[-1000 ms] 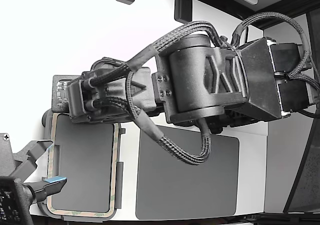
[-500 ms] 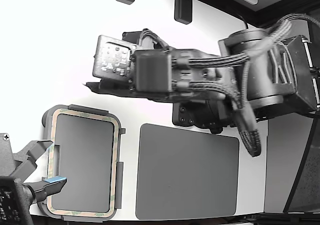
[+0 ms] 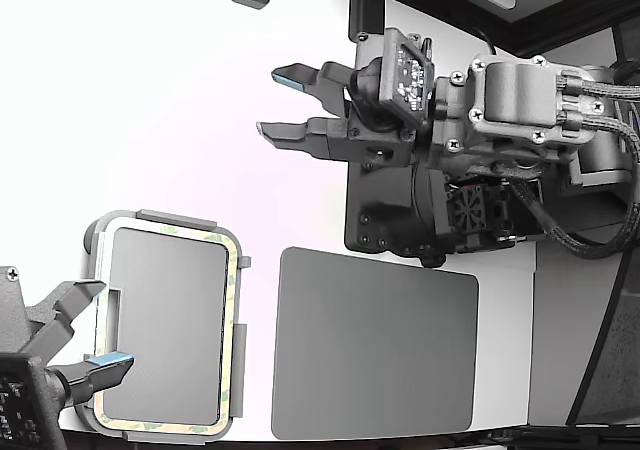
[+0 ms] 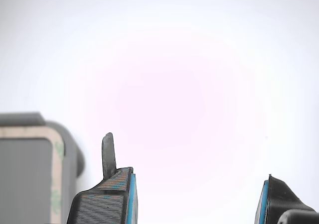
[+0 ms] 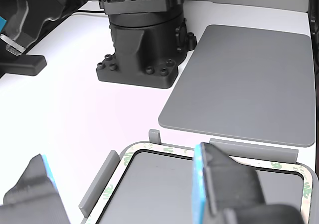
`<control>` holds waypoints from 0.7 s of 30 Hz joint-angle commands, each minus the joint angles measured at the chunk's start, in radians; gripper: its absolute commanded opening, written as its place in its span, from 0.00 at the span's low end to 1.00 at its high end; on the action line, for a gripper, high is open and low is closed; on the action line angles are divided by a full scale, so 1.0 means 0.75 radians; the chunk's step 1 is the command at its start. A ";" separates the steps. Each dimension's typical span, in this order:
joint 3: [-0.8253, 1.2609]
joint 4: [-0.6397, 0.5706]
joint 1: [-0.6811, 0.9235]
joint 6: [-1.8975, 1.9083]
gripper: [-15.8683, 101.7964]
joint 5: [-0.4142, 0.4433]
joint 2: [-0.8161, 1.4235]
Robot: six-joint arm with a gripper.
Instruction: Move top rectangular frame to the holder.
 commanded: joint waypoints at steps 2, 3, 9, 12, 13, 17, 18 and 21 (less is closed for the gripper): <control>0.215 -0.012 -0.080 -0.008 0.98 -0.047 0.274; 0.258 -0.016 -0.102 -0.014 0.98 -0.070 0.325; 0.399 -0.010 -0.252 -0.043 0.98 -0.219 0.507; 0.466 0.000 -0.254 -0.027 0.98 -0.205 0.605; 0.491 0.004 -0.254 -0.022 0.98 -0.200 0.638; 0.583 0.037 -0.266 -0.006 0.97 -0.182 0.736; 0.583 0.039 -0.266 0.004 0.98 -0.168 0.736; 0.589 0.020 -0.268 -0.002 0.98 -0.164 0.736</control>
